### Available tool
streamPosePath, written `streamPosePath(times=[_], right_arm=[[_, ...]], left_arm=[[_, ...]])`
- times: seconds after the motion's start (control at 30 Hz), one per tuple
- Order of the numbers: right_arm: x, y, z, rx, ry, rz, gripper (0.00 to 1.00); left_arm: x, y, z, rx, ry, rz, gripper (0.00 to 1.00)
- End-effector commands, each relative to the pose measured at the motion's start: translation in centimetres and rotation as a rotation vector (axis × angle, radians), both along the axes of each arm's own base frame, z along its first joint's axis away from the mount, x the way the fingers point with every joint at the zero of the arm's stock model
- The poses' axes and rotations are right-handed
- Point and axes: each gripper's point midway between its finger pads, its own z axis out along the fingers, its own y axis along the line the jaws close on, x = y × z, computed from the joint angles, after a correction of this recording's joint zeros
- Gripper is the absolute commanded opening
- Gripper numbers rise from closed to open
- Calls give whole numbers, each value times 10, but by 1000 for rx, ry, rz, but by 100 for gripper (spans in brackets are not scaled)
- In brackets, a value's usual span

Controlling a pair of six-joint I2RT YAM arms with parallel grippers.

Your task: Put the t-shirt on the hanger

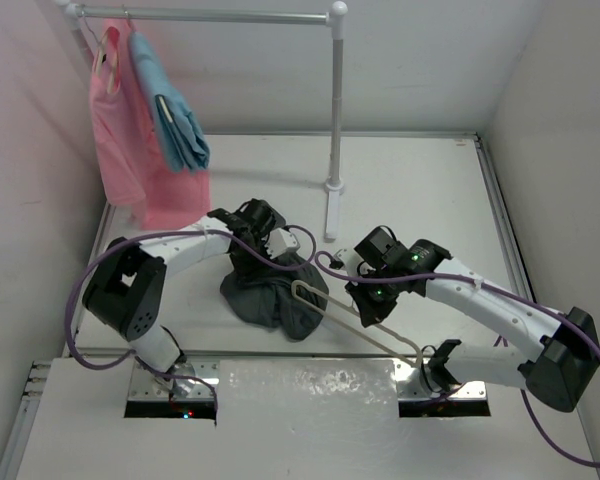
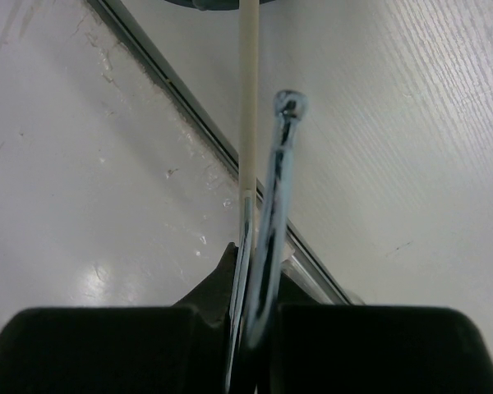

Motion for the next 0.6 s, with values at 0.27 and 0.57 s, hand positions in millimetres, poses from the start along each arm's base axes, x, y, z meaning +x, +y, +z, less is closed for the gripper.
streamPosePath(times=[0.27, 0.57], right_arm=[[9, 8, 14, 46, -57, 9, 0], [27, 27, 48, 136, -145, 25, 0]], left_arm=[[27, 8, -8, 34, -118, 86, 2], [84, -22, 102, -185, -324, 191, 0]])
